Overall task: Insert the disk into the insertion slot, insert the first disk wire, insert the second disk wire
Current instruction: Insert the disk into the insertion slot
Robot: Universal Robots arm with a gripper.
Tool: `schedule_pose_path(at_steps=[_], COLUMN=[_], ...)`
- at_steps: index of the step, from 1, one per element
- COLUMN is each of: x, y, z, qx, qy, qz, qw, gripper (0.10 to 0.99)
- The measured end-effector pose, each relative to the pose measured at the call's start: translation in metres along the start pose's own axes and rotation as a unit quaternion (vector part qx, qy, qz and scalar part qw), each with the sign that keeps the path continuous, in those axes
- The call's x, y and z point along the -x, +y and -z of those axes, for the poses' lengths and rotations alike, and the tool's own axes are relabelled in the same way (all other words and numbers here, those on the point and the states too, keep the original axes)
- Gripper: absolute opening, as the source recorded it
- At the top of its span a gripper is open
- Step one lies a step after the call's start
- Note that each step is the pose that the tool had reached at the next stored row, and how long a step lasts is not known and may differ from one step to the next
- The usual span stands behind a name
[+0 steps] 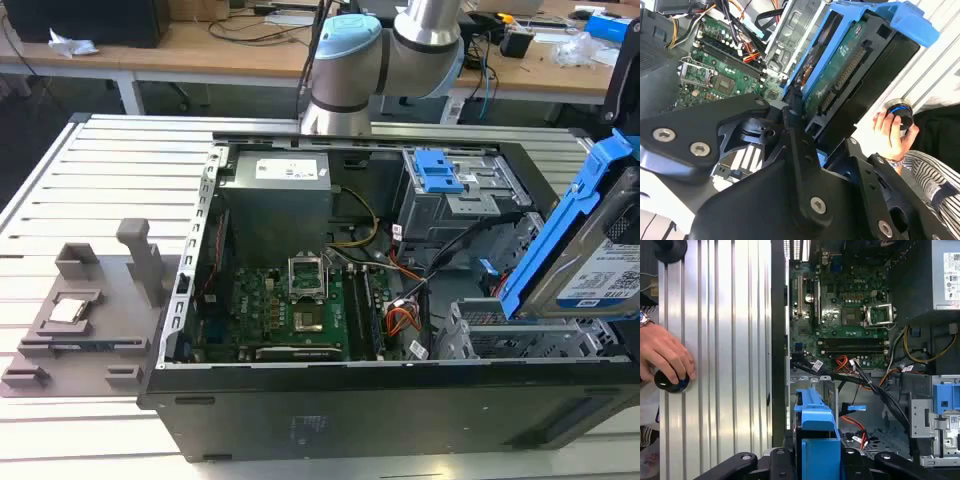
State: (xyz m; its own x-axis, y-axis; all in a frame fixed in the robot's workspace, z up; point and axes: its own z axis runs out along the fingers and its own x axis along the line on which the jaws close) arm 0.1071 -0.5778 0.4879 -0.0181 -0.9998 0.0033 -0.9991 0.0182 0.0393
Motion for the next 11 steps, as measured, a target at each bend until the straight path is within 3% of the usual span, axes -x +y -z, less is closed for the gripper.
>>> schedule_pose_path(at_steps=[3, 7, 11], x=[0.0004, 0.0105, 0.0135], y=[0.0094, 0.0096, 0.0097], z=[-0.0003, -0.0004, -0.0003], qx=[0.0000, 0.0000, 0.0000], qy=[-0.0005, -0.0006, -0.0005], qz=[0.000, 0.000, 0.000], qw=[1.0000, 1.0000, 1.0000], gripper=[0.365, 0.365, 0.365])
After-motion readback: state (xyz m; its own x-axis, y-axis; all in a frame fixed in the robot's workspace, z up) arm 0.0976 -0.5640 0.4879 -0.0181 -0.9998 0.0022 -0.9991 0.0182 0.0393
